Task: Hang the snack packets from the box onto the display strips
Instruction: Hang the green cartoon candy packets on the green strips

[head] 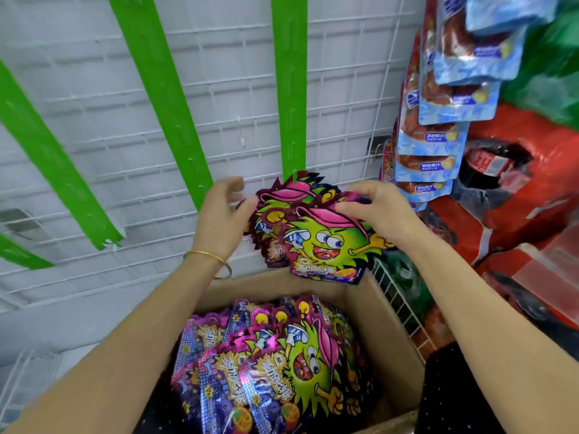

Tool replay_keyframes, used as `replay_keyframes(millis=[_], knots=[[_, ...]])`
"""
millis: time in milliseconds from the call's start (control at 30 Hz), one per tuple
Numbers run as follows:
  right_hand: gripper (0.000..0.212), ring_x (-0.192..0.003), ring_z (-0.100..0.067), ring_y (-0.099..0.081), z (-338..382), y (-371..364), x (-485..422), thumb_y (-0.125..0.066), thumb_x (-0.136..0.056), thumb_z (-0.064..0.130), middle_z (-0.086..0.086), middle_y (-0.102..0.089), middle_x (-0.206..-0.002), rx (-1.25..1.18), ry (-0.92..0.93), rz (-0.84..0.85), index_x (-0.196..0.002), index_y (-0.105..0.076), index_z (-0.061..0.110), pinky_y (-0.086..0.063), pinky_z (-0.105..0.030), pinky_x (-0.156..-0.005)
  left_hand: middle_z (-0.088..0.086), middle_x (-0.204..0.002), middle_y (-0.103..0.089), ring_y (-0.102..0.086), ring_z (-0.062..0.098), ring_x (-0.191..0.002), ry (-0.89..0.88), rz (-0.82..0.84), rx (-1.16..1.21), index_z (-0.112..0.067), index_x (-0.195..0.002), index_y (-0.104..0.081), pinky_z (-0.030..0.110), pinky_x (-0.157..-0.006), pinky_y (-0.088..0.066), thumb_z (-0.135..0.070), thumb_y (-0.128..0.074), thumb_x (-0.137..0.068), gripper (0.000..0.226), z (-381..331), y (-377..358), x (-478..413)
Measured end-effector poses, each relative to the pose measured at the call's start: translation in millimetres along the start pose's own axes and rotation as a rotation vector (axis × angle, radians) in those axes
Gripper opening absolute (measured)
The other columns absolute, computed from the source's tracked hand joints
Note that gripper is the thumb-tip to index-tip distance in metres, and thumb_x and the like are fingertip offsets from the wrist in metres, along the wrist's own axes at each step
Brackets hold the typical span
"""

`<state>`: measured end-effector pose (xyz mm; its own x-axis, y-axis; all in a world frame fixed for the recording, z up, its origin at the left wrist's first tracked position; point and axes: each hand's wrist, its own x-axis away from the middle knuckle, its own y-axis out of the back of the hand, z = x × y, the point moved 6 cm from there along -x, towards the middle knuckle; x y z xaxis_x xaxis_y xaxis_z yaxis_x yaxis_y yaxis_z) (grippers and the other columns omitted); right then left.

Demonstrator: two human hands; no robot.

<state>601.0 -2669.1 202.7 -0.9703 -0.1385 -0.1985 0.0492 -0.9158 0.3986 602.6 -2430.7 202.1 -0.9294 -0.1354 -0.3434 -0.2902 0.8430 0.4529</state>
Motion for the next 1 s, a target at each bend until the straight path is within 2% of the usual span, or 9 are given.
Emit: replay_keyframes(millis=[133, 200, 267, 433, 500, 667, 767, 867, 1000], knots=[[0.01, -0.076, -0.004, -0.055, 28, -11, -31, -0.064, -0.085, 0.008, 0.002, -0.062, -0.08, 0.241, 0.221, 0.045, -0.091, -0.071, 0.008, -0.042, -0.023, -0.074, 0.004, -0.106, -0.055, -0.052, 0.009, -0.092, -0.089, 0.074, 0.063, -0.002, -0.121, -0.05, 0.008, -0.077, -0.042, -0.012, -0.057, -0.088, 0.035, -60, -24, -49], [0.016, -0.087, -0.013, -0.049, 33, -16, -44, -0.057, -0.088, 0.006, -0.004, -0.054, -0.087, 0.357, 0.297, 0.031, -0.099, -0.068, 0.0, -0.035, -0.022, -0.076, 0.004, -0.097, -0.056, -0.052, 0.01, -0.082, -0.066, 0.093, 0.065, -0.001, -0.115, -0.054, 0.018, -0.076, -0.048, -0.014, -0.057, -0.088, 0.03, -70, -37, -66], [0.018, -0.089, -0.016, -0.044, 36, -18, -54, -0.054, -0.09, 0.005, -0.005, -0.049, -0.087, 0.414, 0.332, 0.003, -0.102, -0.066, -0.001, -0.029, -0.021, -0.073, 0.005, -0.088, -0.057, -0.053, 0.016, -0.078, -0.037, 0.103, 0.024, -0.003, -0.106, -0.058, 0.032, -0.078, -0.049, -0.02, -0.059, -0.088, 0.025, -72, -44, -77], [0.015, -0.09, -0.018, -0.048, 44, -15, -70, -0.053, -0.089, 0.003, -0.012, -0.056, -0.097, 0.357, 0.33, -0.163, -0.104, -0.057, 0.0, -0.031, -0.021, -0.072, 0.004, -0.06, -0.046, -0.042, 0.017, -0.057, -0.017, 0.183, -0.126, -0.012, -0.064, -0.05, 0.029, -0.055, -0.032, -0.032, -0.051, -0.091, 0.034, -79, -51, -80], [0.012, -0.088, -0.018, -0.045, 47, -15, -74, -0.051, -0.089, 0.0, -0.014, -0.054, -0.098, 0.346, 0.347, -0.19, -0.101, -0.053, -0.002, -0.031, -0.021, -0.072, 0.007, -0.061, -0.046, -0.04, 0.019, -0.058, -0.001, 0.204, -0.169, -0.014, -0.059, -0.044, 0.03, -0.055, -0.028, -0.035, -0.048, -0.093, 0.04, -81, -52, -79], [0.013, -0.091, -0.015, -0.042, 55, -18, -73, -0.052, -0.086, -0.005, -0.013, -0.049, -0.096, 0.398, 0.461, -0.258, -0.098, -0.056, -0.003, -0.032, -0.019, -0.078, 0.011, -0.088, -0.06, -0.053, 0.021, -0.081, 0.064, 0.252, -0.121, -0.009, -0.087, -0.064, 0.028, -0.07, -0.039, -0.039, -0.045, -0.093, 0.036, -82, -52, -77], [0.012, -0.093, -0.021, -0.047, 59, -21, -74, -0.052, -0.087, -0.003, -0.012, -0.049, -0.097, 0.398, 0.46, -0.287, -0.097, -0.057, -0.001, -0.035, -0.022, -0.08, 0.009, -0.09, -0.057, -0.051, 0.02, -0.083, 0.104, 0.274, -0.09, -0.011, -0.091, -0.063, 0.027, -0.066, -0.037, -0.04, -0.046, -0.093, 0.033, -82, -52, -77], [0.011, -0.095, -0.024, -0.049, 60, -22, -74, -0.051, -0.088, 0.0, -0.01, -0.049, -0.098, 0.42, 0.449, -0.319, -0.098, -0.056, 0.002, -0.04, -0.031, -0.081, 0.005, -0.096, -0.053, -0.049, 0.019, -0.091, 0.173, 0.276, -0.047, -0.009, -0.108, -0.063, 0.024, -0.08, -0.036, -0.042, -0.047, -0.092, 0.04, -77, -53, -79], [0.009, -0.094, -0.027, -0.049, 59, -26, -73, -0.052, -0.088, 0.001, -0.014, -0.051, -0.099, 0.478, 0.436, -0.338, -0.097, -0.055, 0.001, -0.041, -0.036, -0.079, 0.007, -0.101, -0.053, -0.049, 0.019, -0.095, 0.217, 0.274, -0.002, -0.005, -0.116, -0.059, 0.022, -0.082, -0.032, -0.042, -0.047, -0.092, 0.046, -73, -53, -79]])
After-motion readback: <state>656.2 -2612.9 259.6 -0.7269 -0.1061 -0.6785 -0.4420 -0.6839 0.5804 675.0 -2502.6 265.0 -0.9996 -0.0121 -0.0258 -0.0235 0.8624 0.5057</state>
